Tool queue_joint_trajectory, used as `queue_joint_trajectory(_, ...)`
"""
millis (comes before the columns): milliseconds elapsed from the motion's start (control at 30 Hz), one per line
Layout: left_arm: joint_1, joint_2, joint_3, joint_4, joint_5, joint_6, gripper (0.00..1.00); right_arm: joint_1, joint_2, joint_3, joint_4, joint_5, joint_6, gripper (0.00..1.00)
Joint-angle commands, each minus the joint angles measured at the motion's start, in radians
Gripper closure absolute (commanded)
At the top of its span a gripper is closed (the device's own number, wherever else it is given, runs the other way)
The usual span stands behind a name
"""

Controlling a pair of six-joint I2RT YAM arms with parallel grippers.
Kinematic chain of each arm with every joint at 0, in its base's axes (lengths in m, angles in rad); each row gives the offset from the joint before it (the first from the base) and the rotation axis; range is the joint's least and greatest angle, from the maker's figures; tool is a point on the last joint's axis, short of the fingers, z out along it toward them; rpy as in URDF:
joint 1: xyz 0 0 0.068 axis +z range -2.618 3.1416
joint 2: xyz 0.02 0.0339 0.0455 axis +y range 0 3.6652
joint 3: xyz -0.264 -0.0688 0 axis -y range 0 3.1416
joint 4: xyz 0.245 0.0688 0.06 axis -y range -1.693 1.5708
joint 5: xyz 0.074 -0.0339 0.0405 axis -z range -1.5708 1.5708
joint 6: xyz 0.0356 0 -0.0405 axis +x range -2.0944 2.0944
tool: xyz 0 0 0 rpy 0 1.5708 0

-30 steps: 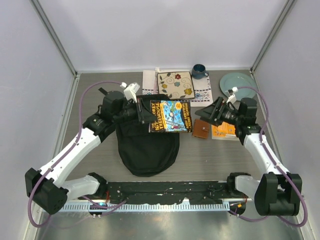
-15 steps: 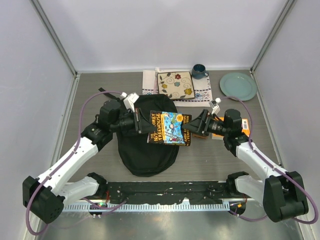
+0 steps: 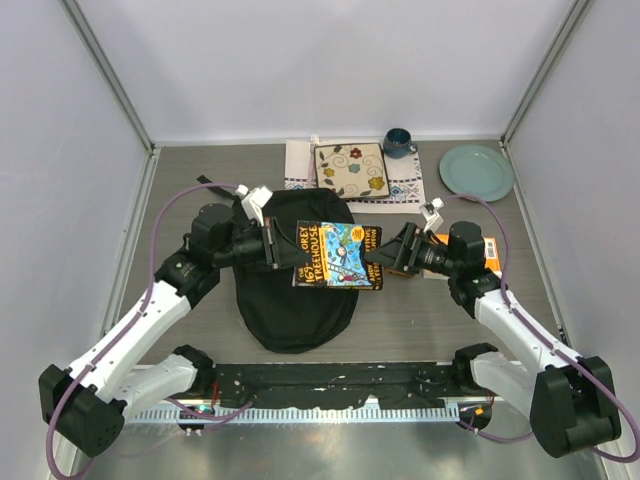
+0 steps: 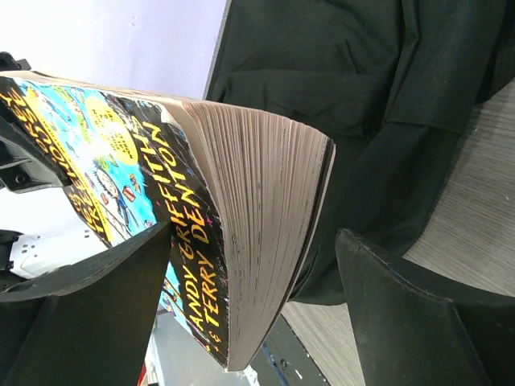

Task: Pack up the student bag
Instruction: Pick up the book from the center of the board.

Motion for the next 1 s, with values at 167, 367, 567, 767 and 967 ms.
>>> queue_joint_trajectory(167,0.009,-0.011,-0.027,0.274,0.142,-0.096,1.0,0.005,-0.011,-0.074,0.405,-0.072,0.289,0.12)
queue_joint_trajectory(367,0.009,0.009,-0.034,0.366,0.197,-0.134,1.0,0.007,-0.058,-0.06,0.435,-0.075,0.339,0.12)
queue_joint_trajectory(567,0.009,0.032,-0.057,0.432,0.239,-0.16,1.0,0.007,-0.064,-0.063,0.53,-0.096,0.423,0.19)
queue_joint_trajectory(767,0.009,0.035,-0.051,0.359,0.214,-0.119,1.0,0.005,-0.089,-0.055,0.532,-0.096,0.438,0.63)
queue_joint_trajectory(967,0.009,0.046,0.01,0.094,0.084,0.008,0.44,0.005,-0.15,-0.04,0.385,-0.078,0.38,1.0)
